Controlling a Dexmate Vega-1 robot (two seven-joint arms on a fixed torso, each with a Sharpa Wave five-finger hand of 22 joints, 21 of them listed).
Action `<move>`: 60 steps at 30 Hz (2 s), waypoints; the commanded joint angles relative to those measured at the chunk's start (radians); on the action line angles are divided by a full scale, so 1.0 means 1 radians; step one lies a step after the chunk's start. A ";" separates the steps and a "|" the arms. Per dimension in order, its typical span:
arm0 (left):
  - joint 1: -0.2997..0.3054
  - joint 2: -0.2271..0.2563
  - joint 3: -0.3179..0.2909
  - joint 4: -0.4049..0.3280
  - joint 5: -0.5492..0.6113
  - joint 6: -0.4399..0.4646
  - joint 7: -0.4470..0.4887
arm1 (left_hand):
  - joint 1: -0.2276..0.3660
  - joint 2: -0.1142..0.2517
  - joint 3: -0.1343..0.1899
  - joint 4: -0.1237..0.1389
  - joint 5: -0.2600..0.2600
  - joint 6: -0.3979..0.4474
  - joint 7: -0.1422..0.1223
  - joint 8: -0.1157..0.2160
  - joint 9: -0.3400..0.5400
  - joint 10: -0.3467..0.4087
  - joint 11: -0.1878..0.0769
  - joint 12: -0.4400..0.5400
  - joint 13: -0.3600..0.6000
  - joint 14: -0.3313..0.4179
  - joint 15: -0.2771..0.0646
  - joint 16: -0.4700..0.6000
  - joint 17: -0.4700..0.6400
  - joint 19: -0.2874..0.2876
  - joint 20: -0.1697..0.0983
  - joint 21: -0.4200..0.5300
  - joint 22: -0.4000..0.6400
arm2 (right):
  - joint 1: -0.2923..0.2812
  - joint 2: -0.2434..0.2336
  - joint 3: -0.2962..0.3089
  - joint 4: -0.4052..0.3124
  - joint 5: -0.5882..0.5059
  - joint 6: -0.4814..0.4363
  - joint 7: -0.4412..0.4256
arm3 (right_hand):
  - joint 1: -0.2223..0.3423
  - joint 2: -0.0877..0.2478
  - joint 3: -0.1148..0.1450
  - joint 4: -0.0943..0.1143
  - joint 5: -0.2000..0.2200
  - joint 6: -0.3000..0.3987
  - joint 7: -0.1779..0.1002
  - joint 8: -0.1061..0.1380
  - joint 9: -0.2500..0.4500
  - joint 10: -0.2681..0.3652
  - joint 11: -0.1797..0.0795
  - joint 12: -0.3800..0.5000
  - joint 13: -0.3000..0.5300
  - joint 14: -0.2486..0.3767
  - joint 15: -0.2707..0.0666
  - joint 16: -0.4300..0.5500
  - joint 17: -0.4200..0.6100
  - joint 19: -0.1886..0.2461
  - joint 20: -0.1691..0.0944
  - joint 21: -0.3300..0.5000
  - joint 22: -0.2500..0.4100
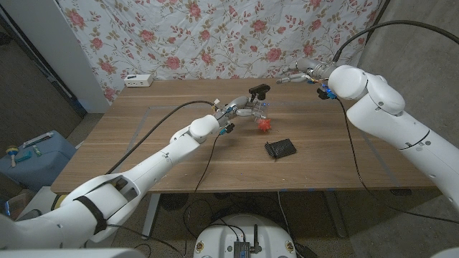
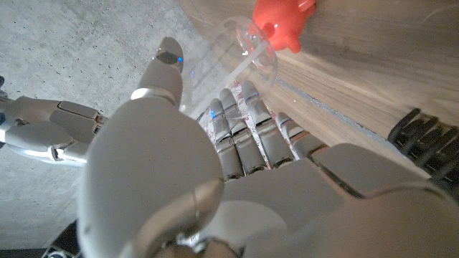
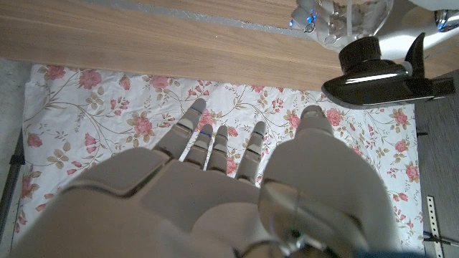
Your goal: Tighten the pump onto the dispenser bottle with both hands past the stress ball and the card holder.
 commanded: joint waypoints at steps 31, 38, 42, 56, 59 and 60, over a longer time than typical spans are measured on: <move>0.209 0.096 -0.090 -0.279 -0.016 0.119 0.214 | -0.079 0.062 0.095 0.095 -0.001 0.027 -0.011 -0.015 -0.004 -0.037 -0.001 -0.016 -0.025 -0.050 -0.076 -0.015 -0.004 -0.026 -0.024 -0.006 0.004 | -0.141 0.085 0.008 0.234 0.502 0.330 -0.611 | -0.130 0.014 -0.033 0.076 -0.029 -0.123 0.056 -0.007 -0.003 0.014 0.008 0.001 -0.002 -0.011 -0.023 -0.002 0.001 -0.025 -0.030 -0.007 0.002; 0.234 0.097 -0.100 -0.303 -0.028 0.136 0.236 | -0.082 0.053 0.090 0.095 -0.002 -0.009 -0.014 -0.026 -0.008 -0.070 0.006 -0.026 -0.042 -0.075 -0.071 -0.015 -0.003 -0.052 -0.007 -0.009 0.005 | -0.166 0.113 0.010 0.282 0.541 0.427 -0.653 | -0.161 0.014 -0.043 0.093 -0.032 -0.166 0.082 -0.010 -0.005 0.011 0.010 -0.002 -0.003 -0.018 -0.030 -0.004 0.000 -0.028 -0.032 -0.007 0.002; 0.244 0.098 -0.100 -0.311 -0.026 0.139 0.245 | -0.081 0.048 0.088 0.094 -0.003 -0.030 -0.007 -0.030 -0.011 -0.093 0.007 -0.032 -0.053 -0.092 -0.068 -0.016 -0.004 -0.063 0.001 -0.009 0.005 | -0.175 0.126 0.011 0.306 0.563 0.469 -0.665 | -0.177 0.012 -0.048 0.099 -0.032 -0.194 0.087 -0.011 -0.007 0.009 0.001 -0.003 -0.004 -0.020 -0.037 -0.005 -0.002 -0.032 -0.041 -0.008 0.002; 0.283 0.131 -0.105 -0.363 0.005 0.164 0.283 | -0.095 0.038 0.070 0.101 -0.008 -0.094 -0.008 -0.034 -0.019 -0.155 0.013 -0.037 -0.089 -0.156 -0.072 -0.018 -0.004 -0.088 0.016 -0.005 0.005 | -0.209 0.185 0.026 0.396 0.636 0.633 -0.706 | -0.218 0.012 -0.050 0.104 -0.027 -0.261 0.133 0.003 -0.011 -0.020 -0.017 -0.012 -0.008 -0.036 -0.053 -0.012 -0.013 -0.045 -0.063 -0.009 0.000; 0.296 0.140 -0.108 -0.378 0.014 0.170 0.294 | -0.094 0.039 0.068 0.101 -0.008 -0.105 -0.006 -0.033 -0.021 -0.165 0.012 -0.035 -0.097 -0.174 -0.069 -0.018 -0.003 -0.091 0.016 -0.004 0.005 | -0.216 0.200 0.029 0.422 0.653 0.679 -0.705 | -0.221 0.012 -0.051 0.105 -0.027 -0.263 0.136 0.002 -0.012 -0.022 -0.017 -0.012 -0.008 -0.040 -0.056 -0.013 -0.013 -0.047 -0.064 -0.009 0.001; 0.301 0.143 -0.109 -0.384 0.018 0.173 0.300 | -0.095 0.039 0.067 0.102 -0.008 -0.108 -0.006 -0.033 -0.021 -0.168 0.013 -0.035 -0.099 -0.174 -0.069 -0.017 -0.003 -0.091 0.017 -0.004 0.005 | -0.218 0.205 0.029 0.431 0.658 0.695 -0.705 | -0.222 0.012 -0.051 0.106 -0.027 -0.263 0.137 0.003 -0.012 -0.023 -0.017 -0.013 -0.008 -0.040 -0.055 -0.013 -0.013 -0.047 -0.064 -0.009 0.001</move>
